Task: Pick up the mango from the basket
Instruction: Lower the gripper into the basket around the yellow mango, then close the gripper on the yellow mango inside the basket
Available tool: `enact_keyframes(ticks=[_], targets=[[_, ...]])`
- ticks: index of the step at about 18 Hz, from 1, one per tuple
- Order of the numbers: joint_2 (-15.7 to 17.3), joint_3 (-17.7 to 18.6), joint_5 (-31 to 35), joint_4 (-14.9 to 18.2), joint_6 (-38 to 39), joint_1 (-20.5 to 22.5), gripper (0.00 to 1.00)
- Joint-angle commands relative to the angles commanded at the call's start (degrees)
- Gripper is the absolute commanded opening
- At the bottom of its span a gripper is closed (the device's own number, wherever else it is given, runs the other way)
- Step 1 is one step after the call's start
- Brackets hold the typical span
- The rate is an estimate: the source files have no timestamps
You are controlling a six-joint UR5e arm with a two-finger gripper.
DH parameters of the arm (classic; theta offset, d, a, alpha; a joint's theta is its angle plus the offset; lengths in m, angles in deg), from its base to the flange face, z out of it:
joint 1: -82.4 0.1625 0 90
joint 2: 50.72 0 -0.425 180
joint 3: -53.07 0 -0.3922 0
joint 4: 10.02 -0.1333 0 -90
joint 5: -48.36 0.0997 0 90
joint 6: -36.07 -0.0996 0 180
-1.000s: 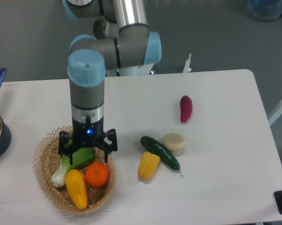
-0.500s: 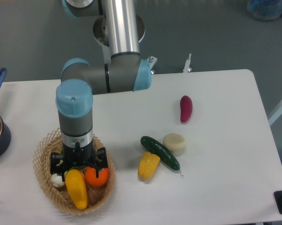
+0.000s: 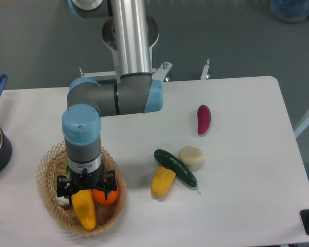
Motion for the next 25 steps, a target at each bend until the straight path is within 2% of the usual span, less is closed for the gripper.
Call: enact_keyframes(ticks=[7,20,25], targets=[[-2.28,-1.41,0.00,-0.35,0.00,-0.26,1.00],[-4.31,-1.93,0.09,-0.53,-0.35,-1.41,1.00],[-5.10,-2.20,2.11,-0.53,-0.79,-1.85,1.00]])
